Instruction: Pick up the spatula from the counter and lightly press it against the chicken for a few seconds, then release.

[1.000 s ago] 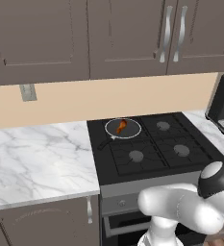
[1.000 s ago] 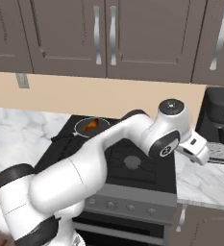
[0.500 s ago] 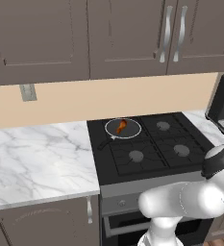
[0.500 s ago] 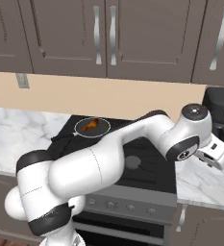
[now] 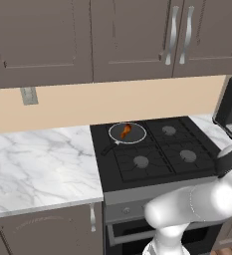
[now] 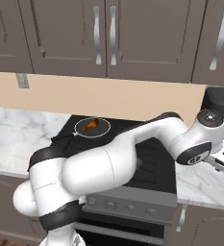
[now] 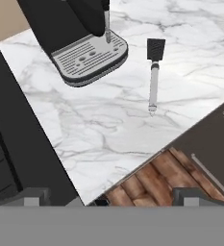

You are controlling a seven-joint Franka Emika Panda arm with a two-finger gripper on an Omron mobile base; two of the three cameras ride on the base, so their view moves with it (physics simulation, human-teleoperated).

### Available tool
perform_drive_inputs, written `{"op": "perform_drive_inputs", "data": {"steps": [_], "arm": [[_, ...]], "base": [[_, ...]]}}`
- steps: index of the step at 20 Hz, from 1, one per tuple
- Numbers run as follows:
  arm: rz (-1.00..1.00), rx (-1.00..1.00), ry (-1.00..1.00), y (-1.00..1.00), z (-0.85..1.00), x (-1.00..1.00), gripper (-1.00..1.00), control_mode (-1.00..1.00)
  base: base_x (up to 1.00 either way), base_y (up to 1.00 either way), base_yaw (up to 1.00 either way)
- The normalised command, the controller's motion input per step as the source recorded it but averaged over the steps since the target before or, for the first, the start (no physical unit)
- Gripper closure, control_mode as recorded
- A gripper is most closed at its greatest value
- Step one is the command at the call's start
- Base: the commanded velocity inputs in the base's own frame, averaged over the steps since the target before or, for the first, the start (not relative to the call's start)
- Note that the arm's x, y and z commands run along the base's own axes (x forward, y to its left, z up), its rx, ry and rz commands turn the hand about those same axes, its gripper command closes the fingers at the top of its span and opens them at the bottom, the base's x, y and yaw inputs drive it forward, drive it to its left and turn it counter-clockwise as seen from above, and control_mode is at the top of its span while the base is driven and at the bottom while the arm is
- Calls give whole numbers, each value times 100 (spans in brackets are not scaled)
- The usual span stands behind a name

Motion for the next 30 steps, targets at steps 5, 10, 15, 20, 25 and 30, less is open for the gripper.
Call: {"op": "perform_drive_inputs", "data": {"steps": [5,10,15,20,25,30], "arm": [[2,0,0,-44,-39,0,-100,-100],[0,0,0,-36,-23,0,-100,-100],[0,0,2,-30,0,3,-100,-100],[0,0,0,-24,-2,10,-100,-100],[0,0,0,-10,-12,7,-100,-100],[-1,0,8,-2,-3,3,-100,-100]], "base": [[0,0,0],[0,0,0],[0,0,0],[0,0,0],[0,0,0],[0,0,0]]}}
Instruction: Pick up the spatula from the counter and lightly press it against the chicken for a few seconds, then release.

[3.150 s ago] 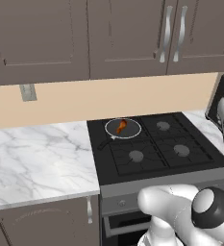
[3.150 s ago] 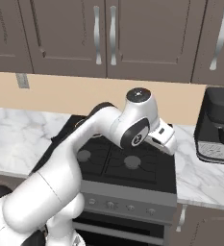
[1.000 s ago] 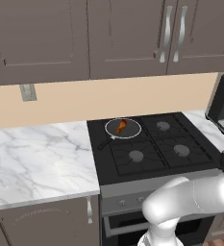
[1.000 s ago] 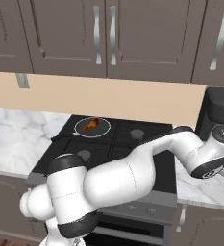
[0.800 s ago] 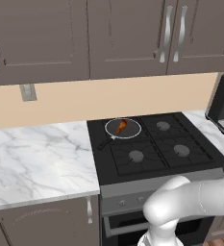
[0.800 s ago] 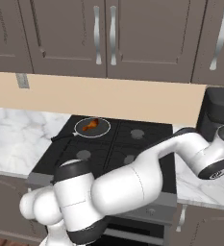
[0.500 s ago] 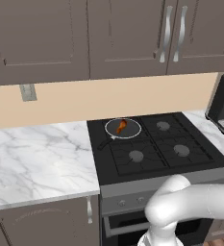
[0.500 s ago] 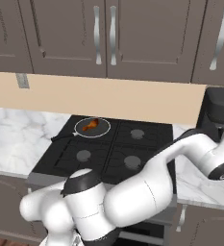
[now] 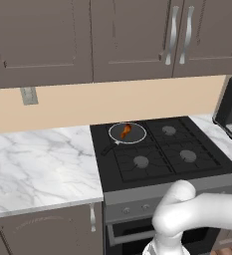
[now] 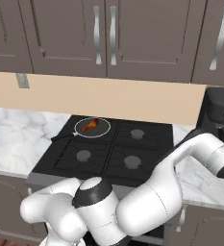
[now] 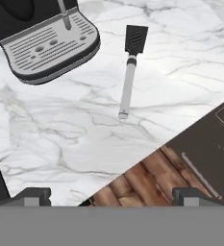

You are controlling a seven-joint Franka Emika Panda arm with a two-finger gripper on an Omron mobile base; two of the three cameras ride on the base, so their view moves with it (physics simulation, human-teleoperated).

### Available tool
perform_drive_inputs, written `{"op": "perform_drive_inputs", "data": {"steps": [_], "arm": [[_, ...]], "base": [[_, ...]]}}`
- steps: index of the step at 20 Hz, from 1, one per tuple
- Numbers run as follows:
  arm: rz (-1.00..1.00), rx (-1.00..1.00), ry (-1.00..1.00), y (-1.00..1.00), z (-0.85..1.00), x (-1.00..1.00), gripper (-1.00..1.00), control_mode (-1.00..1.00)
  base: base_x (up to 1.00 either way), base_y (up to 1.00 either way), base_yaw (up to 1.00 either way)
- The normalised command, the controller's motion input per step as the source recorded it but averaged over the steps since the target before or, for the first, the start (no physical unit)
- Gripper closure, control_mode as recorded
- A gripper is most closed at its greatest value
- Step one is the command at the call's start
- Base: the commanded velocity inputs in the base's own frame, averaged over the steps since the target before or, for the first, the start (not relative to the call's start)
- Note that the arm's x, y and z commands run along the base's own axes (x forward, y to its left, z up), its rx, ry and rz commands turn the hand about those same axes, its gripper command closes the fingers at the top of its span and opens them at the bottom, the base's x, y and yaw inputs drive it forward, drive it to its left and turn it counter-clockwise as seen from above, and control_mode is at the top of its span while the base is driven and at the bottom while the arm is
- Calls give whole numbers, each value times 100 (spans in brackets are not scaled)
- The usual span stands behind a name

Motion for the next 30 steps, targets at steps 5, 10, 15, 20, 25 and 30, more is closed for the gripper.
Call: {"op": "perform_drive_inputs", "data": {"steps": [5,10,15,20,25,30], "arm": [[-2,0,15,0,-3,2,-100,-100],[-2,0,1,0,-23,2,-100,-100],[0,0,-11,0,-33,0,-100,-100],[0,0,-13,-1,-20,0,-100,-100],[0,0,-5,-4,-14,2,-100,-100],[0,0,-2,-3,-10,9,-100,-100]], "base": [[0,0,0],[0,0,0],[0,0,0],[0,0,0],[0,0,0],[0,0,0]]}}
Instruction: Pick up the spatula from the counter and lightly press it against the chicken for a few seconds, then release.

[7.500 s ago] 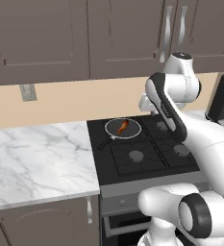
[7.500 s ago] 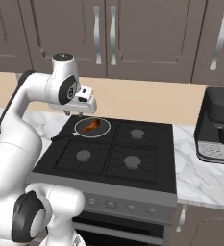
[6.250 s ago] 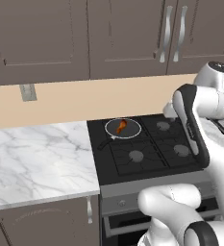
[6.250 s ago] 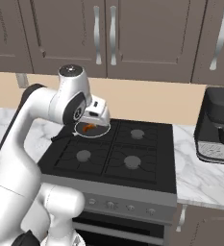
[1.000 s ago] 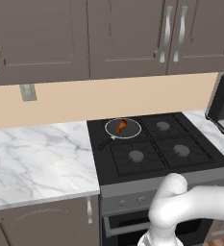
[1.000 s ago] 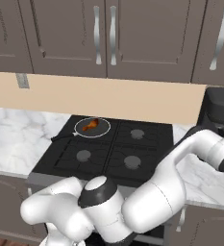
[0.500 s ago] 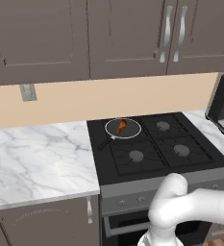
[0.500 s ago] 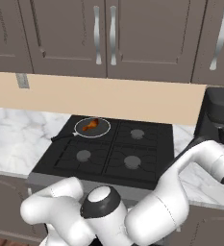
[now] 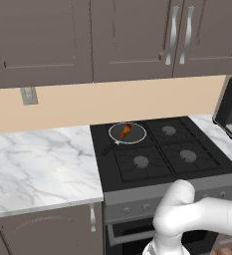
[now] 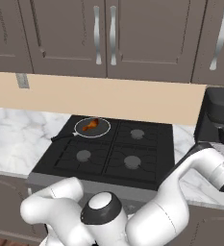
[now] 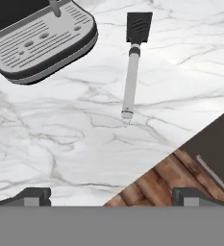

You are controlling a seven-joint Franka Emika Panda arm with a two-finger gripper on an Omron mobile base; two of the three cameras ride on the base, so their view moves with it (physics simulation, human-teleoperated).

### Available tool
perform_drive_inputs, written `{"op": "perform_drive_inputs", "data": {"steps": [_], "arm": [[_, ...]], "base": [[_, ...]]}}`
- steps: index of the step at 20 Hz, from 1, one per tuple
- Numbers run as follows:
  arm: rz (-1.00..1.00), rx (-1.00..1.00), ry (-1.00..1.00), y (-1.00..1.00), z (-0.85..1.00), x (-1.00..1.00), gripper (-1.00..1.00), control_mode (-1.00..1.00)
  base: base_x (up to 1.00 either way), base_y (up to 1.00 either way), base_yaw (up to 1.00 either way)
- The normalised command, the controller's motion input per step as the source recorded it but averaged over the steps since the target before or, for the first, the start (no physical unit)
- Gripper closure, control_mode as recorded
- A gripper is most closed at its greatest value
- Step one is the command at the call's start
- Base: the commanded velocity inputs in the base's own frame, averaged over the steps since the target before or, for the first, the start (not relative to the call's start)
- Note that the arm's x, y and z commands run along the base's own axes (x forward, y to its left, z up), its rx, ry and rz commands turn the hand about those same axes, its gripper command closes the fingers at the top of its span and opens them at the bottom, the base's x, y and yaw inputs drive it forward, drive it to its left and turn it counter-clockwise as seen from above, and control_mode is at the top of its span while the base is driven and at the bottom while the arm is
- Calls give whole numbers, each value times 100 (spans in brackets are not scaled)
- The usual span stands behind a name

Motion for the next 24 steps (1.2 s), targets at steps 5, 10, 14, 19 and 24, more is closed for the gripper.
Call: {"op": "perform_drive_inputs", "data": {"steps": [5,10,14,19,24], "arm": [[0,0,-2,-3,-4,17,-100,-100],[0,0,0,-15,-3,18,-100,-100],[0,0,0,-24,-10,16,-100,-100],[-1,0,0,-24,-14,20,-100,-100],[0,0,0,-20,-9,25,-100,-100]], "base": [[0,0,0],[0,0,0],[0,0,0],[0,0,0],[0,0,0]]}}
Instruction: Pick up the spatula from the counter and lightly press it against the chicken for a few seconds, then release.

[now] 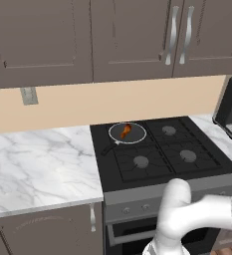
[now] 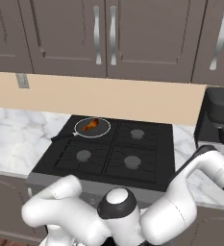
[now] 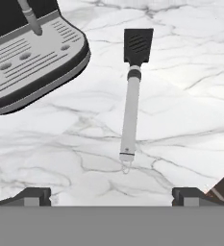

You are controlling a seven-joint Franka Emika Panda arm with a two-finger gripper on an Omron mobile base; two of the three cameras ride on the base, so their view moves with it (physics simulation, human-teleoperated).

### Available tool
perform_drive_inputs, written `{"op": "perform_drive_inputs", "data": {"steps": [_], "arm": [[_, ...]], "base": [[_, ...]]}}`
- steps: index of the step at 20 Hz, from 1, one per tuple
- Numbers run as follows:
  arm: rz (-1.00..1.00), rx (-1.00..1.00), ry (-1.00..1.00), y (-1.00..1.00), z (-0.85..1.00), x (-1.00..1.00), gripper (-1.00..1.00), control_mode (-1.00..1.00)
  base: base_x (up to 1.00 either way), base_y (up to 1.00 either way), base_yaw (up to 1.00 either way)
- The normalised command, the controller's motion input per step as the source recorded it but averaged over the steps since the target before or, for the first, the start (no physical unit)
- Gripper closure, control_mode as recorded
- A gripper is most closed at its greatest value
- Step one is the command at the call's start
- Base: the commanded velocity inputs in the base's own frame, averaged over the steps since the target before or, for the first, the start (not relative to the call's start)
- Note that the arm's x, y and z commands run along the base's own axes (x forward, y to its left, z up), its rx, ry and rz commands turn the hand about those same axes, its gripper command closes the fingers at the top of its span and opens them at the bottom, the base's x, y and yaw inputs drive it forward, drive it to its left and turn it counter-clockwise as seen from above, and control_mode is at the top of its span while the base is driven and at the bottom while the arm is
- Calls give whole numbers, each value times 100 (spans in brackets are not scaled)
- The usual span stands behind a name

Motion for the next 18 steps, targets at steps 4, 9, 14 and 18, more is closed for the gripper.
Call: {"op": "perform_drive_inputs", "data": {"steps": [4,9,14,18], "arm": [[0,0,1,-25,-3,22,-100,-100],[0,0,4,-29,-8,18,-100,-100],[0,0,8,-24,-23,17,-100,-100],[0,0,5,-15,-27,12,-100,-100]], "base": [[0,0,0],[0,0,0],[0,0,0],[0,0,0]]}}
